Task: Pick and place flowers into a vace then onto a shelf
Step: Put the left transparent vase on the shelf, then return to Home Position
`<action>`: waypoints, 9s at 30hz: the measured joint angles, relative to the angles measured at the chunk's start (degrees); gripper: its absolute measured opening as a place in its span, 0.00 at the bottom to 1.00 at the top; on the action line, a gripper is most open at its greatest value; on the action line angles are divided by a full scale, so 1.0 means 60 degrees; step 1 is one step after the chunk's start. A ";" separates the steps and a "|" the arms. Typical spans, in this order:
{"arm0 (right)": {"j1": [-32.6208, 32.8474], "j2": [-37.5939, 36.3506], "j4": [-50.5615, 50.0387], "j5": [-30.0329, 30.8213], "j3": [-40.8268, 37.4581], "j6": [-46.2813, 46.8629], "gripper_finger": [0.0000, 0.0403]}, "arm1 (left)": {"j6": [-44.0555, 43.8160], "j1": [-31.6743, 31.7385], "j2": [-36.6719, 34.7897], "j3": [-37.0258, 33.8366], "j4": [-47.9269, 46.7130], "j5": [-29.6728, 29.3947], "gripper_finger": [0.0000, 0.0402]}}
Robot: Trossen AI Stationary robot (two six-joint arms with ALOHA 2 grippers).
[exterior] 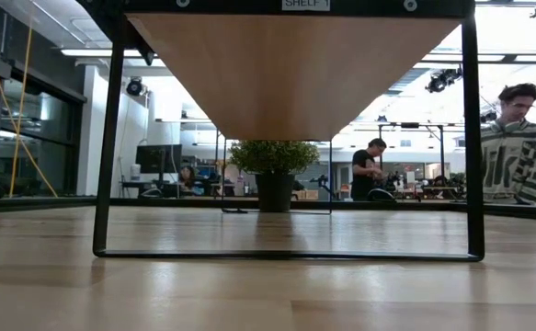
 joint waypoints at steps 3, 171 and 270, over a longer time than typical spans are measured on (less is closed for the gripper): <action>0.0000 0.0000 0.0000 0.0000 0.0000 0.0000 0.65 | 0.0001 0.0000 0.0000 0.0000 0.0012 -0.0008 0.63; 0.3749 -0.5648 -0.9238 0.1782 0.0040 0.2170 0.65 | -0.1923 0.0000 -1.0429 -0.3565 -0.6964 0.0272 0.94; -0.3935 -1.0258 0.5479 -0.6034 -1.0279 -0.4321 0.65 | -0.0098 0.0000 -1.0345 -0.7705 -0.1056 0.3690 0.94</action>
